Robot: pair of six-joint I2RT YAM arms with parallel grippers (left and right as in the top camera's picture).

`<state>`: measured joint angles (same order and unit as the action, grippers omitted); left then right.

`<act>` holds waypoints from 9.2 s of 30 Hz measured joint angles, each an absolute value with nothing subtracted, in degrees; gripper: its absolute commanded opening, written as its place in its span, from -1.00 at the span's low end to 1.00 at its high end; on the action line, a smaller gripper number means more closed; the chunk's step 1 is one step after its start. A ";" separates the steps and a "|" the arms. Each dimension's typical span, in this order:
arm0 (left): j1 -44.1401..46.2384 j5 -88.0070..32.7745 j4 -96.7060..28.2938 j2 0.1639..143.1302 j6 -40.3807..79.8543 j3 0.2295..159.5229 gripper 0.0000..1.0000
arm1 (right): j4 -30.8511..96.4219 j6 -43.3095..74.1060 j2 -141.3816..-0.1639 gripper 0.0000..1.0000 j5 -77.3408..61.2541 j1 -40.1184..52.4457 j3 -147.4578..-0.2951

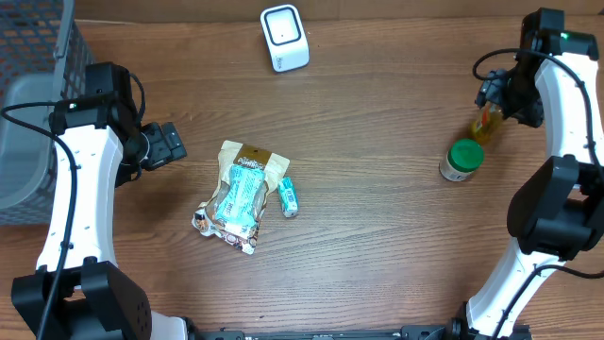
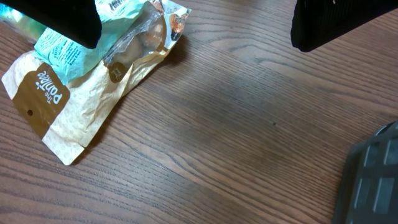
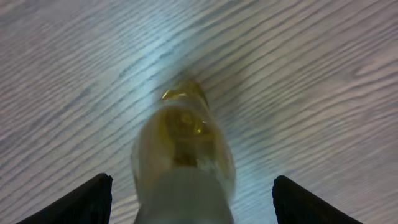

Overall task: Scan the item barcode
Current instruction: 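Lower the yellow bottle onto the table and open the right gripper, then move the right gripper left toward the teal tissue packet, then lower the right gripper over the teal packet and close on it, then lift the teal packet and carry it right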

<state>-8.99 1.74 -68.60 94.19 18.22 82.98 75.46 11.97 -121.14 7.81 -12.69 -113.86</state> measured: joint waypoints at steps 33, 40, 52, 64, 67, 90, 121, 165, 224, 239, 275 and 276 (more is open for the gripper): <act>-8.99 1.76 -68.60 94.19 18.22 82.98 1.00 | 72.84 8.97 -115.90 0.61 -19.31 12.53 -102.21; -8.99 1.76 -68.58 94.19 18.22 82.98 1.00 | 62.30 9.15 -115.90 0.49 -19.33 17.43 -90.26; -8.99 1.76 -68.58 94.19 18.22 82.98 1.00 | 47.97 13.89 -115.90 -0.70 -19.42 21.87 -77.17; -8.99 1.74 -68.58 94.19 18.22 82.98 0.99 | 47.18 16.12 -115.90 -0.92 -19.81 22.20 -76.69; -8.99 1.76 -68.58 94.19 18.22 82.98 1.00 | 47.07 16.56 -115.90 -0.92 -20.03 22.46 -76.69; -8.99 1.76 -68.58 94.19 18.22 82.98 0.99 | 41.15 16.53 -111.04 -0.46 -9.93 37.74 -76.58; -8.99 1.76 -68.60 94.19 18.22 82.98 0.99 | 33.21 16.45 -111.04 0.05 -3.42 39.86 -76.58; -8.99 1.74 -68.60 94.19 18.22 82.98 1.00 | 42.26 16.45 -111.07 -0.14 -3.99 46.59 -76.58; -8.99 1.74 -68.60 94.19 18.22 82.98 1.00 | 44.97 20.99 -111.07 0.08 17.61 37.15 -76.58; -8.99 1.76 -68.60 94.19 18.22 82.98 0.99 | 43.38 20.99 -111.07 0.22 11.29 37.15 -76.58; -8.99 1.76 -68.58 94.19 18.22 82.98 0.99 | 42.13 22.22 -111.07 -0.35 -2.85 25.71 -76.55; -8.99 1.76 -68.58 94.19 18.22 82.98 0.99 | 42.26 22.26 -111.07 -0.35 -3.09 25.71 -76.55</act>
<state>-8.99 1.76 -68.58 94.19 18.22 82.98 42.26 22.26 -111.07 -3.09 25.71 -76.55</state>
